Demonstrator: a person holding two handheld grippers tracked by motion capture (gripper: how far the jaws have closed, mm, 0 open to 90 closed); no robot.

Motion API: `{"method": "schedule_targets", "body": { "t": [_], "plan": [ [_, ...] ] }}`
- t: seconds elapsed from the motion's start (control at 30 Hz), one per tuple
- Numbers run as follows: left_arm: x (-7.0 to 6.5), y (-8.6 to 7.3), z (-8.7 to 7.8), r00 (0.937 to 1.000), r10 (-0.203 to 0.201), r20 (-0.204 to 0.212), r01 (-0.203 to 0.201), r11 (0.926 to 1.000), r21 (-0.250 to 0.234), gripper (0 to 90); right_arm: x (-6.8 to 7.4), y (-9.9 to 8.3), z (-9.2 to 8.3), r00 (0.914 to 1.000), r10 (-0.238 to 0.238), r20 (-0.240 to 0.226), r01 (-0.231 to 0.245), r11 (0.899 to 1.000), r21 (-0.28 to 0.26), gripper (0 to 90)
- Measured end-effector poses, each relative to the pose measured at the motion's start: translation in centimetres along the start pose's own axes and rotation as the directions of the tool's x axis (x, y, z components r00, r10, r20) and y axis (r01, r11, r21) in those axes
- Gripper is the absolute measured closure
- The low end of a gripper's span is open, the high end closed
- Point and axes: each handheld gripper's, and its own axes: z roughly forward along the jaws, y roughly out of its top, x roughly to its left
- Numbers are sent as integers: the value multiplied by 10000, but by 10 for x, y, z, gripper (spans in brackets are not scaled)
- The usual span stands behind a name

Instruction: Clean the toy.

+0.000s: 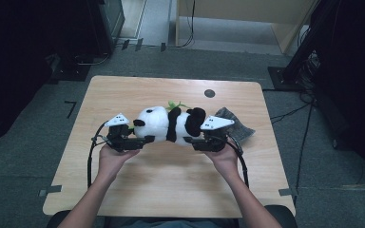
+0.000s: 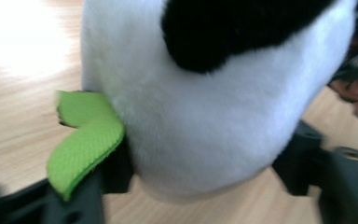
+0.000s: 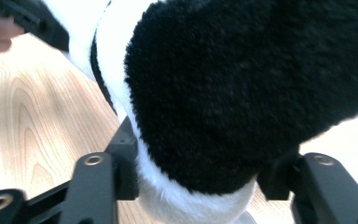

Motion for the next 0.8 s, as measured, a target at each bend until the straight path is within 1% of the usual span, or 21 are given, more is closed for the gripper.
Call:
{"method": "schedule_targets", "body": {
  "t": [0.03,0.07,0.1,0.17,0.23,0.27,0.3,0.33,0.37,0.4,0.47,0.5,0.53,0.57,0.6,0.63,0.67,0.7,0.73,0.77,0.8],
  "plan": [
    [1,-1,1,10000,24,-15,-24,10000,-89,204,-2,1,-2,9998,159,-74,-159,9999,-48,495],
    [1,-2,1,10000,62,14,-62,9998,-211,178,-4,2,-5,9993,351,-108,-352,9993,-80,503],
    [1,-3,1,9998,195,-11,-195,9992,-339,160,-6,3,-6,9984,536,-155,-537,9985,-107,509],
    [1,-5,0,9983,553,-196,-563,9972,-493,130,-9,5,-10,9961,854,-229,-857,9963,-95,516],
    [0,-9,-1,9913,1210,-509,-1240,9904,-609,129,-13,7,-15,9941,1083,-104,-1084,9940,-132,517],
    [0,-12,-1,9842,1576,-806,-1621,9854,-513,130,-14,7,-18,9930,1180,-6,-1180,9928,-195,516],
    [0,-16,-2,9800,1712,-1016,-1766,9832,-460,130,-16,7,-22,9920,1261,88,-1258,9917,-283,516],
    [2,-19,-2,9804,1734,-936,-1779,9831,-423,130,-17,8,-26,9894,1444,133,-1439,9890,-341,516],
    [3,-20,-3,9808,1785,-788,-1816,9828,-342,130,-19,8,-29,9865,1639,52,-1636,9857,-414,515],
    [2,-22,-4,9791,1913,-685,-1940,9804,-352,130,-19,8,-34,9838,1792,-62,-1793,9825,-506,514],
    [-1,-23,-4,9737,2208,-568,-2238,9732,-529,130,-19,8,-39,9779,2049,-418,-2070,9767,-571,511],
    [-3,-22,-4,9714,2318,-510,-2350,9696,-682,130,-19,8,-41,9741,2170,-637,-2204,9740,-520,507],
    [-6,-22,-3,9689,2426,-479,-2459,9660,-799,130,-18,9,-40,9719,2192,-862,-2234,9738,-423,504],
    [-9,-22,-1,9666,2510,-516,-2548,9629,-893,130,-16,9,-40,9692,2217,-1068,-2266,9733,-357,500],
    [-11,-22,1,9628,2616,-681,-2671,9593,-915,123,-13,10,-37,9657,2239,-1318,-2288,9732,-234,493],
    [-13,-22,2,9598,2662,-888,-2738,9577,-887,107,-10,11,-35,9641,2202,-1484,-2239,9746,-89,489],
    [-13,-22,3,9592,2638,-1021,-2727,9582,-865,104,-7,12,-33,9648,2162,-1500,-2197,9755,-74,484],
    [-13,-22,2,9586,2630,-1097,-2737,9569,-976,119,-4,13,-32,9646,2132,-1550,-2160,9764,-10,478],
    [-12,-22,1,9590,2587,-1156,-2712,9562,-1104,178,-2,13,-30,9646,2117,-1570,-2148,9767,-27,474],
    [-12,-22,0,9613,2483,-1196,-2622,9577,-1186,254,0,13,-29,9651,2118,-1538,-2151,9766,-48,464],
    [-11,-21,-1,9654,2347,-1133,-2483,9605,-1260,337,1,13,-28,9653,2112,-1537,-2146,9767,-60,451]
  ]
}}
